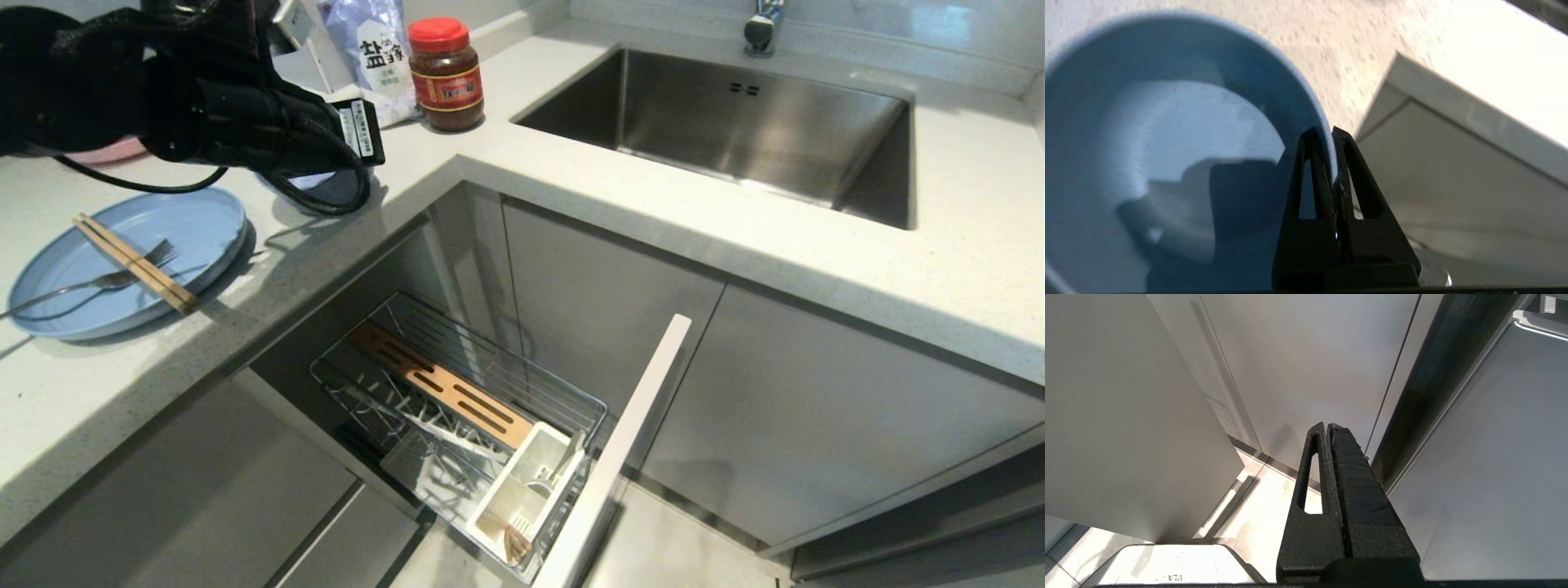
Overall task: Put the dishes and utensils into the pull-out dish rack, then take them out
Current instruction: Pick up the bowl and place it in the cupboard
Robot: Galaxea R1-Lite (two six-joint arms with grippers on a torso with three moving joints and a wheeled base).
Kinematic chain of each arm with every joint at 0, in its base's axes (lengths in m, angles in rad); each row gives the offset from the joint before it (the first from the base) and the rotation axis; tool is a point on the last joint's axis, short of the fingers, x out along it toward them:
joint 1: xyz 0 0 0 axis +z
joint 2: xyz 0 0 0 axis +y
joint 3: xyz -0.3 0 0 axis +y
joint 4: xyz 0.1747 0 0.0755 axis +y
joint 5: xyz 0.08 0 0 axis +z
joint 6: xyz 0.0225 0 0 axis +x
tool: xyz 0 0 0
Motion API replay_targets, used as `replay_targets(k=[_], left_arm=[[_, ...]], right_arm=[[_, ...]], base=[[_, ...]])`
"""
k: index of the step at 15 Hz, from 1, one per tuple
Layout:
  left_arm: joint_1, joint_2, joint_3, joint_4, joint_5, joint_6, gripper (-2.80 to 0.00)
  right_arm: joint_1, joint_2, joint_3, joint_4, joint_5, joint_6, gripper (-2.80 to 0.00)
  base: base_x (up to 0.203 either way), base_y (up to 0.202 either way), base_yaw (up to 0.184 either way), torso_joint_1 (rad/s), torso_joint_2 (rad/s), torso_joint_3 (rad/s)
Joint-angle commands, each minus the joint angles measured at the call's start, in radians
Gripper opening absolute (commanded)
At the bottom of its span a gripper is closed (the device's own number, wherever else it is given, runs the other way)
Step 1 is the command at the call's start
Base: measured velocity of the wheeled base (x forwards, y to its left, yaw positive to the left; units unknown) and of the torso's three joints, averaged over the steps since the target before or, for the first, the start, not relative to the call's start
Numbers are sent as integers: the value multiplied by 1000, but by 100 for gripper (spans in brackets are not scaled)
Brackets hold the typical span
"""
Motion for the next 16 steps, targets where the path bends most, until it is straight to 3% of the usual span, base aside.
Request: replay_targets(k=[1,3,5,8,10,13,15,16], left_arm=[[-21,-94,6,24,1,-29,-280],[-35,-173,18,25,0,-83,-280],[-78,-267,51,25,-14,-99,-280],[-160,-422,158,17,-95,-102,-280],[-201,-483,295,-97,-200,-97,-280],[-254,-506,497,-448,-307,-98,-280],[-315,-498,585,-497,-407,-96,-280],[-325,-498,622,-506,-488,-90,-280]], right_arm=[[1,-4,2,0,0,0,-280],[1,-4,2,0,0,0,-280],[1,-4,2,0,0,0,-280],[-3,-4,2,0,0,0,-280],[0,-4,2,0,0,0,-280],[0,-4,2,0,0,0,-280],[0,-4,2,0,0,0,-280],[0,-4,2,0,0,0,-280]], base=[[0,0,0,0,0,0],[0,0,0,0,0,0],[0,0,0,0,0,0],[0,0,0,0,0,0],[0,0,0,0,0,0],[0,0,0,0,0,0],[0,0,0,0,0,0],[0,0,0,0,0,0]])
